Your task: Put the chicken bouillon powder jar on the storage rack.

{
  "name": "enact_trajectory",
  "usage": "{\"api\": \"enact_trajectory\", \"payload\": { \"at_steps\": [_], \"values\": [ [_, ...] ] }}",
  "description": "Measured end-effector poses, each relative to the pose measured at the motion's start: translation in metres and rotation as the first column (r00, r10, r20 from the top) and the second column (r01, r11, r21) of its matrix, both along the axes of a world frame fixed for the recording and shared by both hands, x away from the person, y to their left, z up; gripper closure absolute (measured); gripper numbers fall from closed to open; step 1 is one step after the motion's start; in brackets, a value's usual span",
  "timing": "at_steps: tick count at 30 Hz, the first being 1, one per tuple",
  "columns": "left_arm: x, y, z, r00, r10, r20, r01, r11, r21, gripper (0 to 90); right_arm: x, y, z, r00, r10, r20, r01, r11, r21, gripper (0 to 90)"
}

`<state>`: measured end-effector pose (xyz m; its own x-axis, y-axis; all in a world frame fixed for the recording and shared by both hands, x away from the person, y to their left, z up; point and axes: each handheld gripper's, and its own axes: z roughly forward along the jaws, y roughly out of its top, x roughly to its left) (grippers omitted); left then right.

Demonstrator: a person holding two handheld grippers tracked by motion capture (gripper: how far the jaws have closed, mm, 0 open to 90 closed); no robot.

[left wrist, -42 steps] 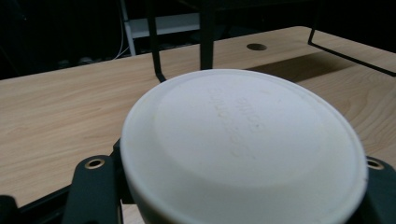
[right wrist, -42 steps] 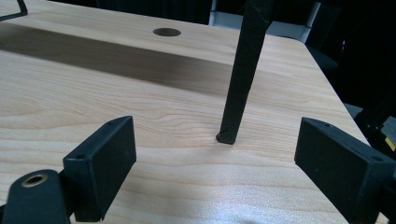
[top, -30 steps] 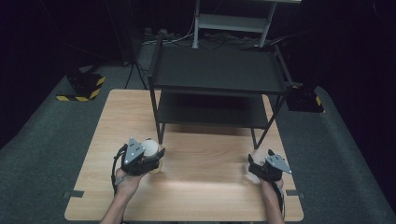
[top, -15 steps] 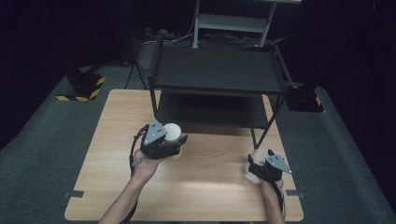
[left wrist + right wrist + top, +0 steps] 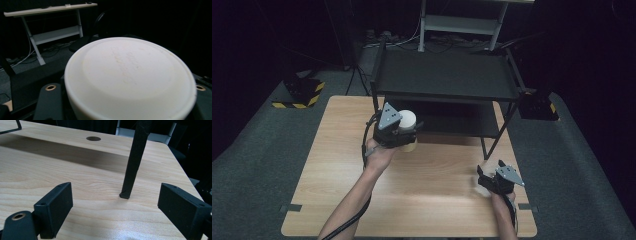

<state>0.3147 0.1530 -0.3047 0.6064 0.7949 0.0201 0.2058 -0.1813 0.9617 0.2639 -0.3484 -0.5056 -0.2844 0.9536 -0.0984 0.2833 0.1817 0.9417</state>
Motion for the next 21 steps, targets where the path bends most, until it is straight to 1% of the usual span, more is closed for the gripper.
{"api": "enact_trajectory", "payload": {
  "at_steps": [4, 7, 14, 16, 21],
  "values": [
    [0.008, -0.007, 0.004, 0.9998, 0.020, 0.001, -0.020, 0.9997, 0.014, 34.6, 0.000, 0.000, 0.000, 1.0000, 0.001, 0.001, -0.001, 1.000, 0.001, 11.9],
    [0.011, -0.011, 0.005, 0.9995, 0.031, 0.000, -0.031, 0.9994, 0.018, 34.6, 0.000, 0.000, 0.000, 1.0000, 0.002, 0.002, -0.002, 1.000, 0.001, 11.9],
    [0.020, -0.016, 0.004, 0.9977, 0.067, -0.004, -0.067, 0.9977, 0.009, 34.6, 0.000, -0.001, 0.000, 1.0000, 0.008, 0.003, -0.008, 1.000, 0.000, 11.9],
    [0.024, -0.019, 0.005, 0.9966, 0.083, -0.003, -0.083, 0.9965, 0.012, 34.6, 0.000, -0.001, 0.000, 0.9999, 0.011, 0.004, -0.011, 1.000, 0.000, 11.9],
    [0.028, -0.023, 0.005, 0.9943, 0.106, 0.005, -0.106, 0.9942, 0.016, 34.6, 0.000, -0.001, 0.000, 0.9999, 0.012, 0.004, -0.012, 1.000, 0.001, 11.9]
  ]
}}
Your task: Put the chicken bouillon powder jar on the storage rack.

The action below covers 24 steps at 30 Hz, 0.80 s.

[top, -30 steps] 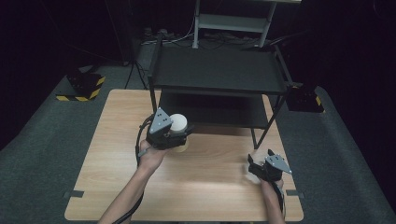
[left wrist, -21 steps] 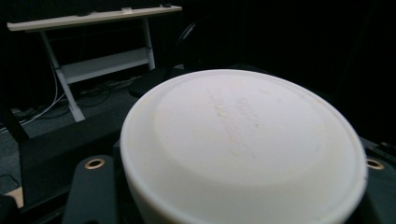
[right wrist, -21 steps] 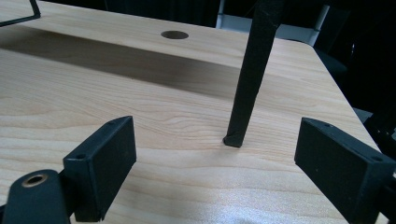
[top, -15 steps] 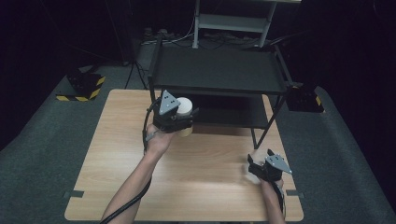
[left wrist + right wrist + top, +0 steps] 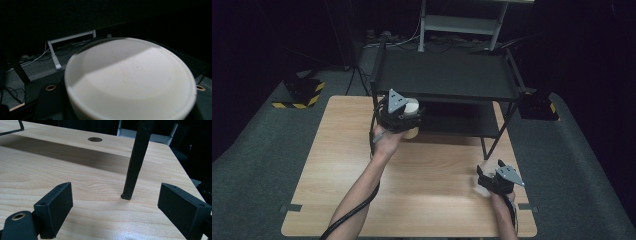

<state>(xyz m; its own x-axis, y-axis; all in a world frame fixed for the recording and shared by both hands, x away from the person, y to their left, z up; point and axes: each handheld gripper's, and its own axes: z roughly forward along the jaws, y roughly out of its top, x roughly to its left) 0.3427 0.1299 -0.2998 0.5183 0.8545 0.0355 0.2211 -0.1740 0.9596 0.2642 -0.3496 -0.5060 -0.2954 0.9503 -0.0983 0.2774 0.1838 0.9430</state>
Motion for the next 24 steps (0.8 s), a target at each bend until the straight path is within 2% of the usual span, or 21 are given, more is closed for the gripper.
{"api": "enact_trajectory", "payload": {
  "at_steps": [7, 19, 24],
  "values": [
    [0.005, -0.008, -0.005, 0.9993, 0.036, 0.008, -0.036, 0.9994, 0.003, 34.6, 0.000, 0.000, 0.000, 1.0000, 0.003, 0.000, -0.003, 1.000, 0.000, 12.0],
    [0.015, -0.013, -0.010, 0.9964, 0.083, 0.016, -0.082, 0.9962, -0.029, 34.6, 0.000, 0.000, 0.000, 1.0000, 0.008, 0.001, -0.008, 1.000, -0.003, 12.0],
    [0.020, -0.013, -0.013, 0.9959, 0.089, 0.018, -0.088, 0.9951, -0.046, 34.6, 0.000, 0.000, 0.000, 1.0000, 0.008, 0.000, -0.008, 1.000, -0.005, 11.9]
  ]
}}
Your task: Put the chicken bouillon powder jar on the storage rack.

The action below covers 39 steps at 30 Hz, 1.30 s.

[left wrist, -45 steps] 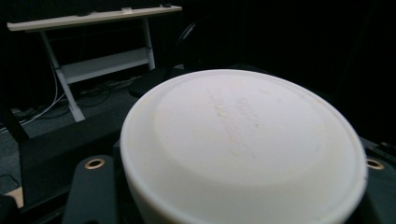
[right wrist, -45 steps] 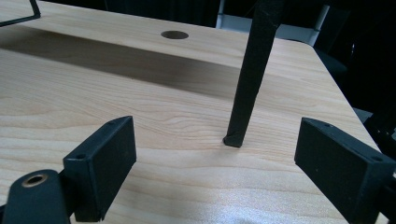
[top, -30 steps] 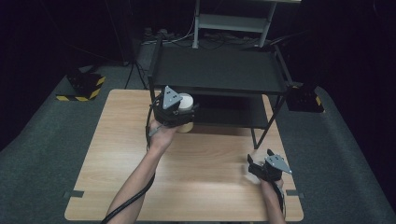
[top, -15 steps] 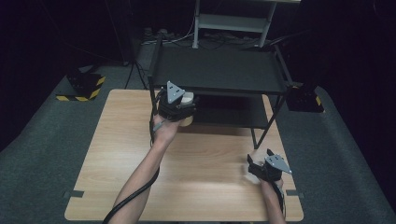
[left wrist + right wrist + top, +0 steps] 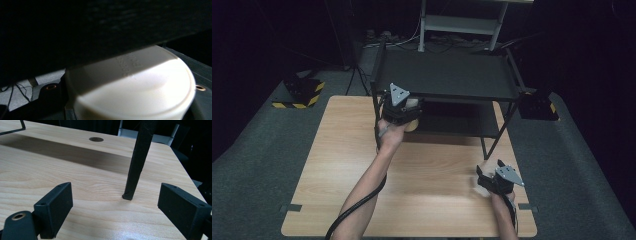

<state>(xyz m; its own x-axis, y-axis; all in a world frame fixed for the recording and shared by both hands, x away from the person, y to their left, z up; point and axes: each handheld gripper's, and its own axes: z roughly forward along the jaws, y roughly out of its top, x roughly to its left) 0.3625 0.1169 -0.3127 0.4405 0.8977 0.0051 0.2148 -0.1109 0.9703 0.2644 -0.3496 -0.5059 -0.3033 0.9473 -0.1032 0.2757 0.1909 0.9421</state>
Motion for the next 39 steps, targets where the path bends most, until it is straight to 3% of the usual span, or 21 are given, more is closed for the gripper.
{"api": "enact_trajectory", "payload": {
  "at_steps": [8, 16, 17, 30, 39],
  "values": [
    [0.001, 0.004, -0.007, 0.9996, -0.012, 0.024, 0.012, 0.9998, -0.014, 34.4, 0.000, 0.001, 0.000, 1.0000, 0.000, -0.001, 0.000, 1.000, -0.006, 12.0],
    [0.002, 0.006, -0.006, 0.9995, -0.023, 0.021, 0.023, 0.9997, -0.009, 34.0, 0.000, 0.001, 0.000, 1.0000, -0.002, -0.002, 0.002, 1.000, -0.007, 11.9],
    [0.003, 0.004, -0.005, 0.9994, -0.025, 0.024, 0.024, 0.9997, 0.010, 33.4, 0.000, 0.001, 0.000, 1.0000, -0.002, -0.002, 0.002, 1.000, -0.007, 11.9],
    [-0.004, -0.009, -0.004, 0.9996, 0.014, 0.026, -0.016, 0.9982, 0.058, 7.9, 0.000, 0.000, 0.000, 1.0000, -0.001, -0.001, 0.001, 1.000, -0.003, 12.0],
    [-0.021, -0.002, -0.009, 0.9993, 0.000, 0.037, -0.003, 0.9972, 0.075, 4.6, 0.000, 0.001, 0.000, 1.0000, -0.001, -0.001, 0.001, 1.000, -0.006, 11.9]
  ]
}}
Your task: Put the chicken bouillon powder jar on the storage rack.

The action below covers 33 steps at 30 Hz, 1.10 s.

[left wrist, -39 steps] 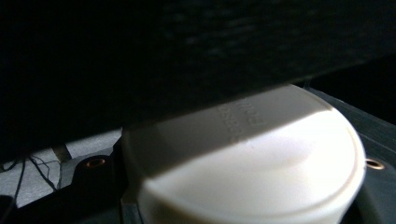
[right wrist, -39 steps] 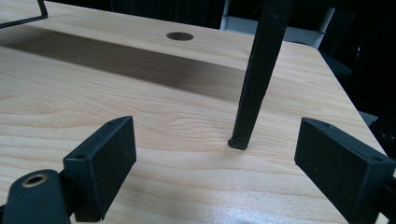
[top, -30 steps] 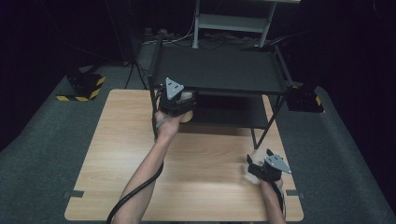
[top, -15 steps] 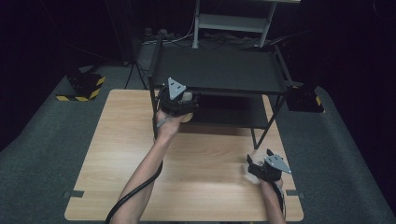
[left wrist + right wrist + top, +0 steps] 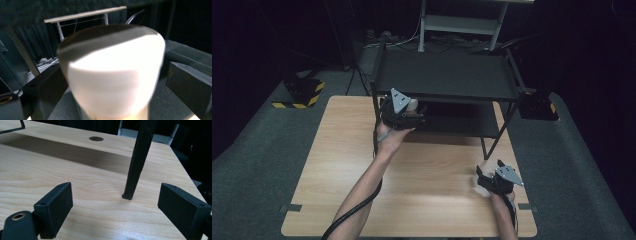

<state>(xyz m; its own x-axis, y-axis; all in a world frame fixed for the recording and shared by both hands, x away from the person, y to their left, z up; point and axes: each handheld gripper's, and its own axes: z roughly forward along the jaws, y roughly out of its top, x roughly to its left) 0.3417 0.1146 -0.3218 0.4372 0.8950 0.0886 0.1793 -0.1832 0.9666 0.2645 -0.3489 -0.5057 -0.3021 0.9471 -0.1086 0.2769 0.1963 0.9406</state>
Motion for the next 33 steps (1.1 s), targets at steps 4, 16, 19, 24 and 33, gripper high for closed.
{"api": "enact_trajectory", "payload": {
  "at_steps": [4, 16, 19, 24, 33],
  "values": [
    [-0.009, 0.005, -0.004, 0.9998, -0.020, 0.000, 0.020, 0.9998, 0.005, 4.3, 0.000, 0.000, 0.000, 1.0000, -0.001, -0.001, 0.001, 1.000, -0.002, 11.9],
    [-0.049, 0.037, -0.032, 0.9954, -0.095, -0.013, 0.094, 0.9953, -0.021, 4.3, 0.000, 0.001, 0.001, 1.0000, -0.003, -0.005, 0.003, 1.000, -0.007, 11.9],
    [-0.065, 0.051, -0.051, 0.9943, -0.102, -0.031, 0.101, 0.9948, -0.007, 4.3, 0.000, 0.001, 0.001, 1.0000, -0.003, -0.006, 0.003, 1.000, -0.010, 11.9],
    [-0.079, 0.071, -0.083, 0.9926, -0.054, -0.109, 0.058, 0.9977, 0.035, 4.3, 0.000, 0.003, 0.001, 0.9999, -0.007, -0.010, 0.007, 1.000, -0.019, 11.9],
    [-0.073, 0.098, -0.139, 0.9613, 0.095, -0.258, -0.093, 0.9955, 0.022, 4.1, -0.001, 0.007, 0.001, 0.9994, -0.034, -0.011, 0.034, 0.999, -0.023, 11.9]
  ]
}}
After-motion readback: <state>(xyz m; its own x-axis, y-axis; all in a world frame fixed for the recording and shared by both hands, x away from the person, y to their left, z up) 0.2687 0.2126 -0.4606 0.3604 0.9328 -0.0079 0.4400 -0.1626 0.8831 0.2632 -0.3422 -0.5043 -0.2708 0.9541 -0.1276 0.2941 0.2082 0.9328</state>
